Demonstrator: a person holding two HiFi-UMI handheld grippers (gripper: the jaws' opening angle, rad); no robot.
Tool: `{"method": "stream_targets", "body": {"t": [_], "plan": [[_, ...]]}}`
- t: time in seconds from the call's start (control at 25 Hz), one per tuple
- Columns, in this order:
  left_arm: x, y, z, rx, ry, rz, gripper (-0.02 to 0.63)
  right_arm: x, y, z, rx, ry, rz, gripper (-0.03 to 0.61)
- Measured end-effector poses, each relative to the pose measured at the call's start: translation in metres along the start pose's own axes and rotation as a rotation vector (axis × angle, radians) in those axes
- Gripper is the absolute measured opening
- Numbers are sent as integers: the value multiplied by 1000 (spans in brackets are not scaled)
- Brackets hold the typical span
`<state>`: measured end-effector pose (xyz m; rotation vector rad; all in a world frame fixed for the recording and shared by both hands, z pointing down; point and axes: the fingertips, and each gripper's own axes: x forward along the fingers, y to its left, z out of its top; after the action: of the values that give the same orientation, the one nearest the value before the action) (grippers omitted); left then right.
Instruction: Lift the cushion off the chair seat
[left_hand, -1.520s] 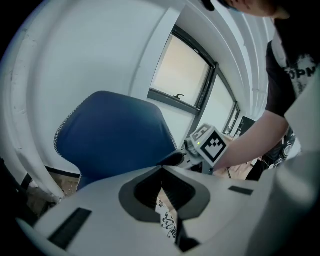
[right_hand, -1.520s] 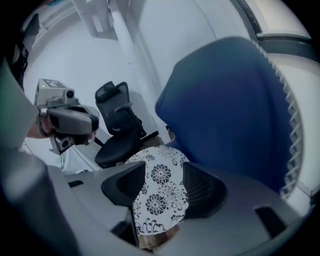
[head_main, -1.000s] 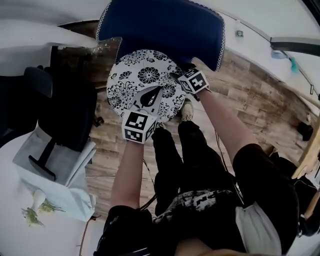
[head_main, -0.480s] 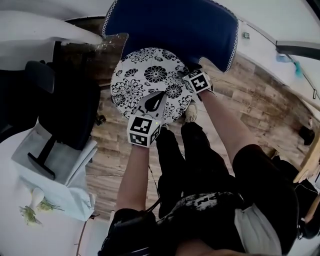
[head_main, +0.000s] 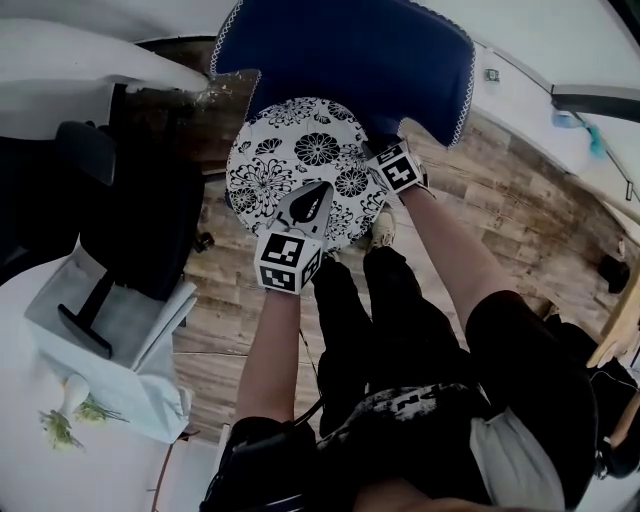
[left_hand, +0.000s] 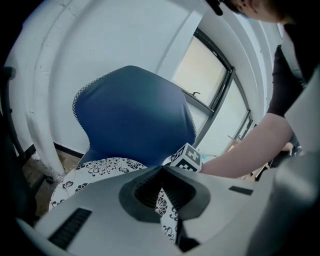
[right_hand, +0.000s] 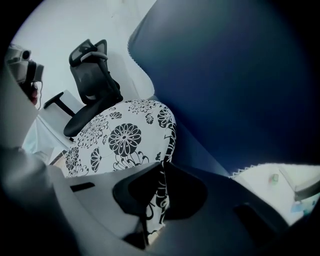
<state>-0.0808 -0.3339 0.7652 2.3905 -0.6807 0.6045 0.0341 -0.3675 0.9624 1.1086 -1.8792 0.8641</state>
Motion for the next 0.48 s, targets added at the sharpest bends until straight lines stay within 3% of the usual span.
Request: {"method": "stream_targets", "body": {"t": [0.48], "plan": [[-32,-10,48,15,-43,53,12,-61,27,37,18,-131,91,29]]}}
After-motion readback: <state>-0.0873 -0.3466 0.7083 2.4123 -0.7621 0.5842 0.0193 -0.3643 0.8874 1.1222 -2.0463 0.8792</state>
